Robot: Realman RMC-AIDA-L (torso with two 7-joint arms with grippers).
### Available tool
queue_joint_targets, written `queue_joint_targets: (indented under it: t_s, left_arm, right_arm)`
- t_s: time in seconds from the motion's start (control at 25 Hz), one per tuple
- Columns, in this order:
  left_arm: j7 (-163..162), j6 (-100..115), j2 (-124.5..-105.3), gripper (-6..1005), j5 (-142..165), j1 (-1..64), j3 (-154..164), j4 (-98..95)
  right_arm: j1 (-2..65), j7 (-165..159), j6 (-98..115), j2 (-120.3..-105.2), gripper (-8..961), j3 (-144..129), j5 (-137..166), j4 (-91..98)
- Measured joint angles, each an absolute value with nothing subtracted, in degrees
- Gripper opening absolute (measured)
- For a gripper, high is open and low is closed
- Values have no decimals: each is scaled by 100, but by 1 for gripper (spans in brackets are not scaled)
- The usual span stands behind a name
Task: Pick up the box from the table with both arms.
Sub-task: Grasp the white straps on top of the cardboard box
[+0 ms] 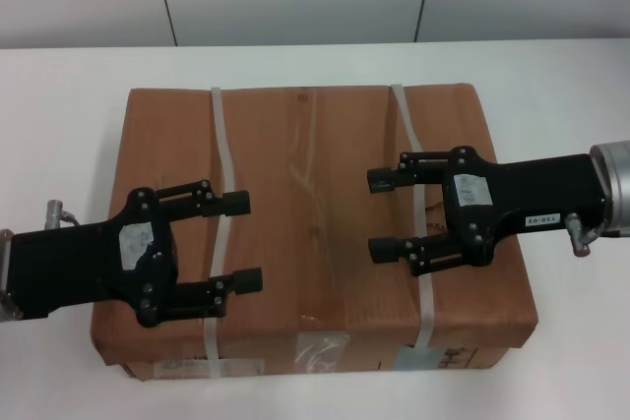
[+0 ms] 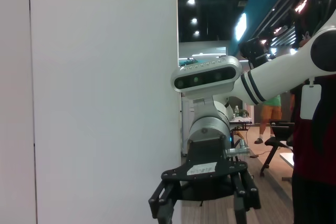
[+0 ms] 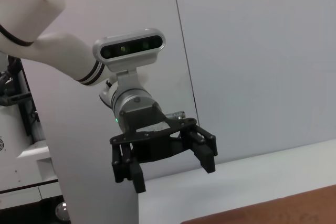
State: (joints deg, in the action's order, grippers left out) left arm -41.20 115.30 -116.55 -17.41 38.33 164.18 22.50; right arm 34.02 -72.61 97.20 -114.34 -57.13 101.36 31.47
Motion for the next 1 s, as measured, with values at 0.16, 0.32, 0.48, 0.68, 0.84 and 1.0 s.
queue_joint_targets:
  t_s: [0.16,0.32,0.48,0.68,0.84,1.0]
  left_arm:
    - [-4109,11530,-11668,735,-1740,3800,16418,2250]
    - [-4117,11531,-11670,734,-1740,3823,16418,2250]
    - [-4130,11532,-11670,733,-1741,3860,16418,2250]
    - [-4139,11548,-11664,732,-1747,3909,16418,2250]
    - [-4140,11557,-11658,732,-1750,3927,16418,2250]
    - [-4145,11557,-11658,731,-1797,3928,16418,2250]
  right_arm:
    - [3410,-7260,9707,-11434,843,-5723,10132,3147]
    - [3354,-7288,9746,-11435,843,-5691,10112,3147]
    - [3344,-7292,9747,-11434,842,-5687,10105,3147]
    - [3338,-7295,9747,-11437,841,-5686,10105,3147]
    - [3330,-7295,9747,-11448,839,-5686,10105,3147]
    - [3330,-7295,9743,-11453,838,-5686,10101,3147]
